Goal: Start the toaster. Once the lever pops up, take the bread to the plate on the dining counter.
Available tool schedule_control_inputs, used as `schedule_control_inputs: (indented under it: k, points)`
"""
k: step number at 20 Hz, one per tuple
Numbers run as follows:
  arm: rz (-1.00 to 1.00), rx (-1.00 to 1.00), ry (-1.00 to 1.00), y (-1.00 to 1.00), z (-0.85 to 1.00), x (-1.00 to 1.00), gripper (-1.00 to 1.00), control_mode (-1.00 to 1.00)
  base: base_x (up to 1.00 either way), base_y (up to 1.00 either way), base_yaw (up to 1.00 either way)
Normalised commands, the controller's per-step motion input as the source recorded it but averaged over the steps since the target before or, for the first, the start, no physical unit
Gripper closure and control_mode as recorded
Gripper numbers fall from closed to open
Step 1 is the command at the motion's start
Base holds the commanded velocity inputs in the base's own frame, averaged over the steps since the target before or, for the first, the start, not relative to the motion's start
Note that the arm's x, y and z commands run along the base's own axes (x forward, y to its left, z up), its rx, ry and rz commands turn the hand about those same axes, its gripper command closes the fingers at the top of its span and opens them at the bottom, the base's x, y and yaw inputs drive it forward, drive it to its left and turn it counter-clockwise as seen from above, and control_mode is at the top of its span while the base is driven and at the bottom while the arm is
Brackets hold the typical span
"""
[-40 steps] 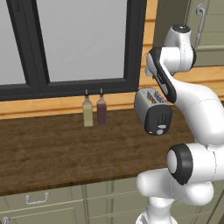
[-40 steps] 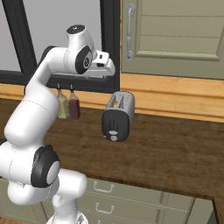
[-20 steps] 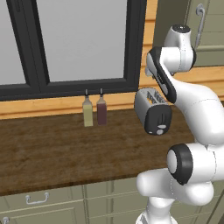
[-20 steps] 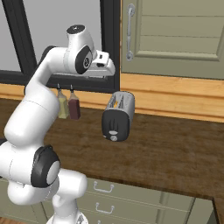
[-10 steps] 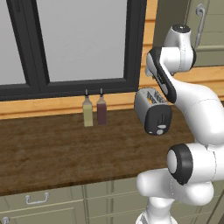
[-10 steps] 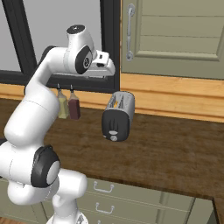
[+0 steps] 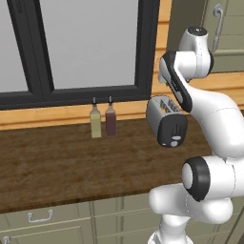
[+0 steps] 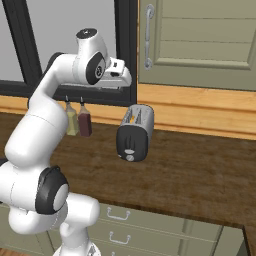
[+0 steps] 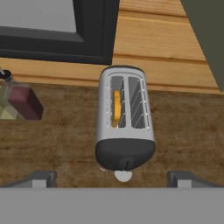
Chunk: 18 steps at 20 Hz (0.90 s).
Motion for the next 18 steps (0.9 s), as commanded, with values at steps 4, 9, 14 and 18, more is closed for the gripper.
schedule_control_inputs:
  k: [4,9,14,18]
  points:
    - [0.00,0.00,0.00,0.00,0.00,0.00,-1.00,-1.00,0.00,0.00,0.00]
    - [0.00,0.00,0.00,0.00,0.00,0.00,-1.00,-1.00,0.00,0.00,0.00]
    - [0.00,0.00,0.00,0.00,0.00,0.00,-1.00,-1.00,0.00,0.00,0.00]
    - [0.00,0.00,0.00,0.00,0.00,0.00,-1.00,-1.00,0.00,0.00,0.00]
